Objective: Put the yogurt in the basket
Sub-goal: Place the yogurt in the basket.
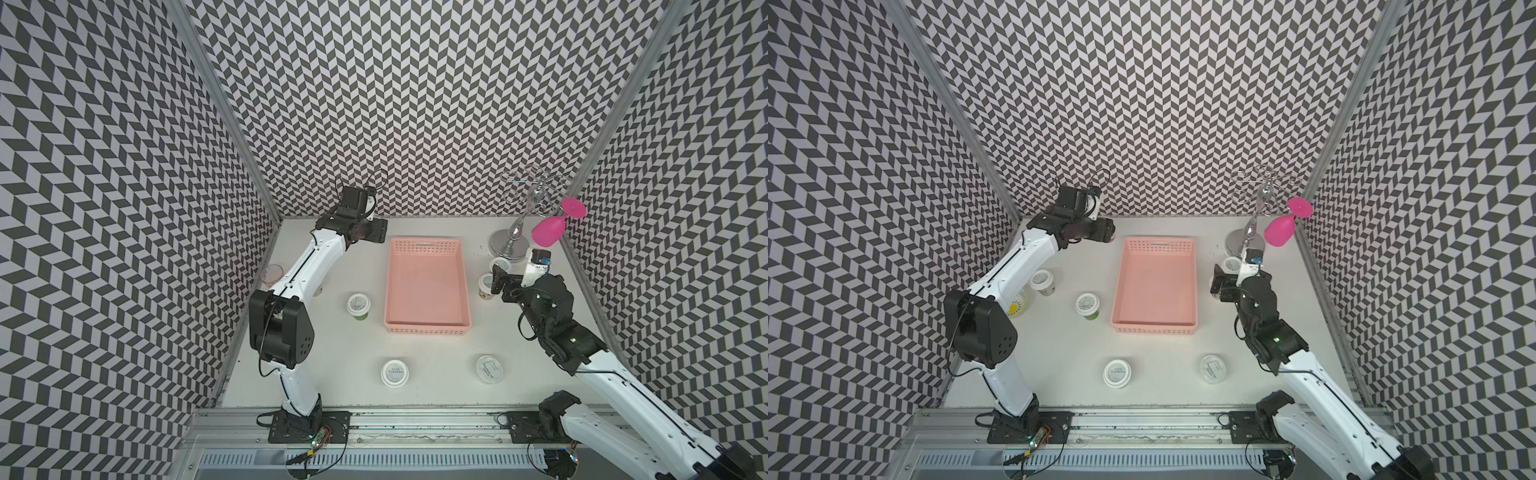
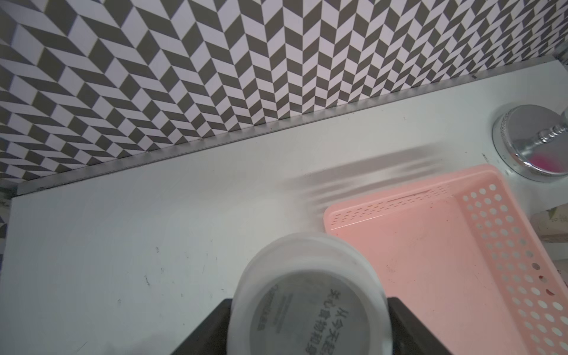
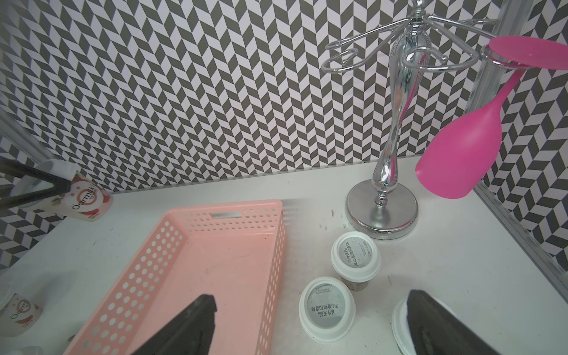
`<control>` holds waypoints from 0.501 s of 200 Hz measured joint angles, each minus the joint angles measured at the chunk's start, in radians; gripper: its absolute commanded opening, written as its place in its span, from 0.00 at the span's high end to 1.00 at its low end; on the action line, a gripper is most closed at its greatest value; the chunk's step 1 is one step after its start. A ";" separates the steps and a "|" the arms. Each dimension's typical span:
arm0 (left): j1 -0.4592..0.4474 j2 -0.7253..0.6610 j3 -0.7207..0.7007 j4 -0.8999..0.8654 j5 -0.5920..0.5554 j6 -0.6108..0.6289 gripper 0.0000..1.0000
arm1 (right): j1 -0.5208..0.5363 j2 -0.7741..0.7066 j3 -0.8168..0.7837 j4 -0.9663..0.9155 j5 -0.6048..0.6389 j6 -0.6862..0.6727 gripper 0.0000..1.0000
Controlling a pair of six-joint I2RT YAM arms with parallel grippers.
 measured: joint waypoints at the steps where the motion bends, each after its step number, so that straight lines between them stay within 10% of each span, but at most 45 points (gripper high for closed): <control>1: -0.001 0.002 0.001 0.000 0.000 0.000 0.23 | 0.000 0.000 0.000 0.000 0.000 0.000 0.00; 100: -0.150 0.171 0.120 -0.034 0.007 0.000 0.23 | 0.000 0.007 0.000 0.000 0.000 0.000 0.01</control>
